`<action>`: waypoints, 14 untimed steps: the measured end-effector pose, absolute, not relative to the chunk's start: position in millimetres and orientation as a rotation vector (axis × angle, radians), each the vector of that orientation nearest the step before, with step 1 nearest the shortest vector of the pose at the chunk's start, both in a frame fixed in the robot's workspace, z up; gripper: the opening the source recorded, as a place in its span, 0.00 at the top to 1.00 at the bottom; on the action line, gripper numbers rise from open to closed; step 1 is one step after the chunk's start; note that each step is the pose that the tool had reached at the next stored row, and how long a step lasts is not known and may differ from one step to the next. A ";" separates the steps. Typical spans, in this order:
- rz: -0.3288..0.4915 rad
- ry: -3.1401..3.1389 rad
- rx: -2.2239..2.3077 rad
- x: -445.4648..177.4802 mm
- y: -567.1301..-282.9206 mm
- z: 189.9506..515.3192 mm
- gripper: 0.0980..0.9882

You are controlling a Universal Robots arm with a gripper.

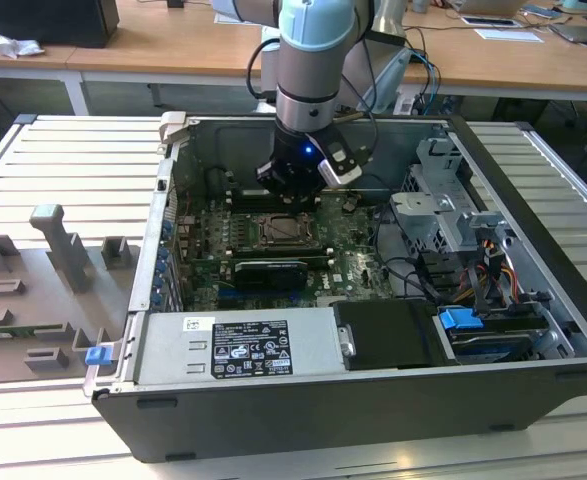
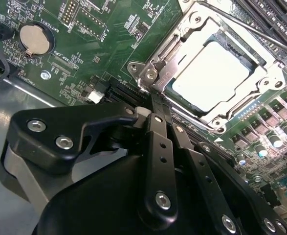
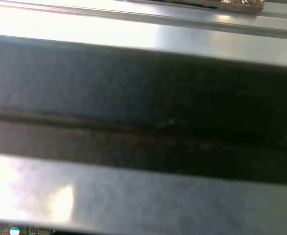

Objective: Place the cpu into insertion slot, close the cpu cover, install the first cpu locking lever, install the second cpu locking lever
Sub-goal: 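Install the first cpu locking lever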

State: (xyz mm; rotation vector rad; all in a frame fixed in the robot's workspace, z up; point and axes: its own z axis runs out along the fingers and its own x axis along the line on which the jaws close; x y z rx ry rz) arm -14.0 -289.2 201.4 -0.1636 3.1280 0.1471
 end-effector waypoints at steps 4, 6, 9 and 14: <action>0.148 3.128 -0.164 -13.8 -289.1 214.5 0.99; 0.149 3.128 -0.164 -13.5 -289.3 215.0 0.99; 0.148 3.128 -0.164 -13.6 -291.2 215.1 0.99; 0.149 3.128 -0.164 -13.6 -293.4 215.1 0.99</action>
